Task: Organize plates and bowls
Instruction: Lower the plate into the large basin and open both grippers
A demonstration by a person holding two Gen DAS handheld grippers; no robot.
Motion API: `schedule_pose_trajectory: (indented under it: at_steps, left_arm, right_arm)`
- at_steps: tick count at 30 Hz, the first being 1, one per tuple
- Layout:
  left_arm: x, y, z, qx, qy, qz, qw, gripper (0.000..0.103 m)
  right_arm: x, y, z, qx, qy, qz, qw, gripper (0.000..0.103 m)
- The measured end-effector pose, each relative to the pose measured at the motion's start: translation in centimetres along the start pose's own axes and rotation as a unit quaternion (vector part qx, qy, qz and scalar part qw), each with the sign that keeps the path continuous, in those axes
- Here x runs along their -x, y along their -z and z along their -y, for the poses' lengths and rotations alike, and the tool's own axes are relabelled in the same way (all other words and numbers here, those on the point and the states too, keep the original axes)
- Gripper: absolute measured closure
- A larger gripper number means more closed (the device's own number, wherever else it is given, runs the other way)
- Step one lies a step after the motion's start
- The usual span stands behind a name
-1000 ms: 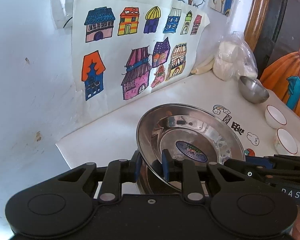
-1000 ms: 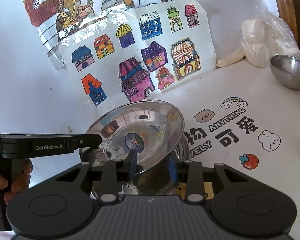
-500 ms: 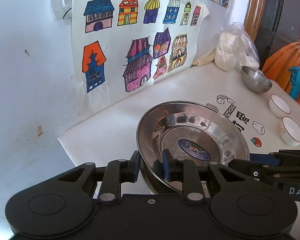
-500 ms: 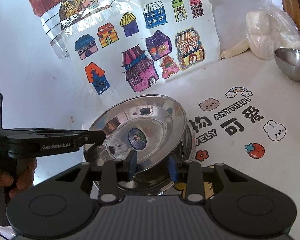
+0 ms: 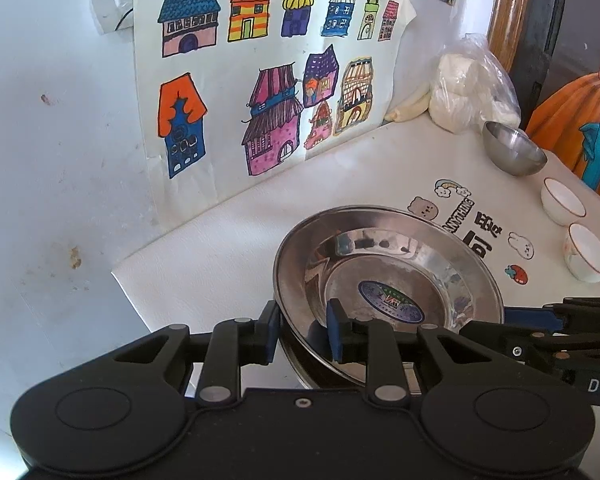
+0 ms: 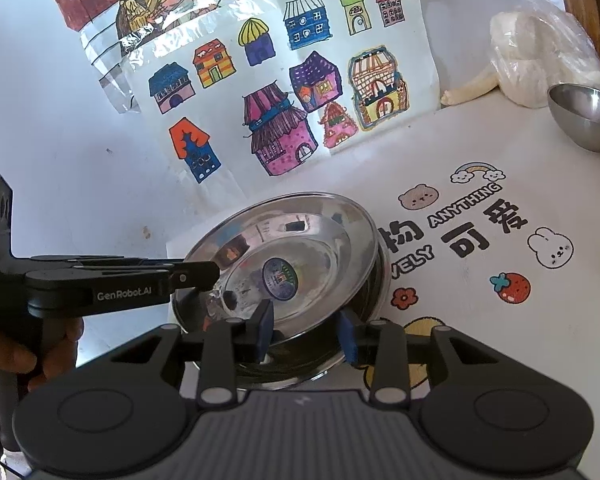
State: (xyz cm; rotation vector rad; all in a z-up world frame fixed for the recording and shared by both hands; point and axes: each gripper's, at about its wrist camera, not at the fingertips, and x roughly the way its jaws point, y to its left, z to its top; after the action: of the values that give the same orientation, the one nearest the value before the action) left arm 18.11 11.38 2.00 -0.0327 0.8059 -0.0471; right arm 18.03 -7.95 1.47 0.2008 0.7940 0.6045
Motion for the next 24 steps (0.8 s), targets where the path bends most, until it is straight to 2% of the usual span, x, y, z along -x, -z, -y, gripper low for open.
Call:
schedule_pose_trajectory:
  at_steps: [5, 14, 17, 20, 21, 24]
  left_arm:
    - [-0.1, 0.4, 0.5, -0.016, -0.011, 0.000, 0.9998, 0.074]
    - [-0.7, 0.6, 0.1, -0.014, -0.007, -0.010, 0.9998, 0.072]
    - [-0.7, 0.5, 0.2, -0.015, -0.008, -0.009, 0.9998, 0.071]
    - [-0.7, 0.4, 0.1, -0.013, -0.010, -0.009, 0.9998, 0.068]
    - [-0.7, 0.4, 0.0, -0.012, -0.011, -0.008, 0.9998, 0.065]
    - [-0.6, 0.3, 0.0, -0.009, -0.014, -0.007, 0.9998, 0.060]
  right_arm:
    - [0.0, 0.2, -0.5, 0.007, 0.000, -0.003, 1.000, 0.058]
    - [0.2, 0.0, -0.9, 0.021, 0.000, -0.010, 1.000, 0.054]
    - [0.3, 0.0, -0.8, 0.021, -0.004, -0.008, 1.000, 0.047]
    - [0.5, 0.1, -0.9, 0.024, -0.002, -0.009, 1.000, 0.036]
    - [0.6, 0.1, -1.0, 0.026, 0.001, -0.009, 1.000, 0.031]
    - [1.1, 0.1, -1.0, 0.029, -0.001, -0.001, 1.000, 0.026]
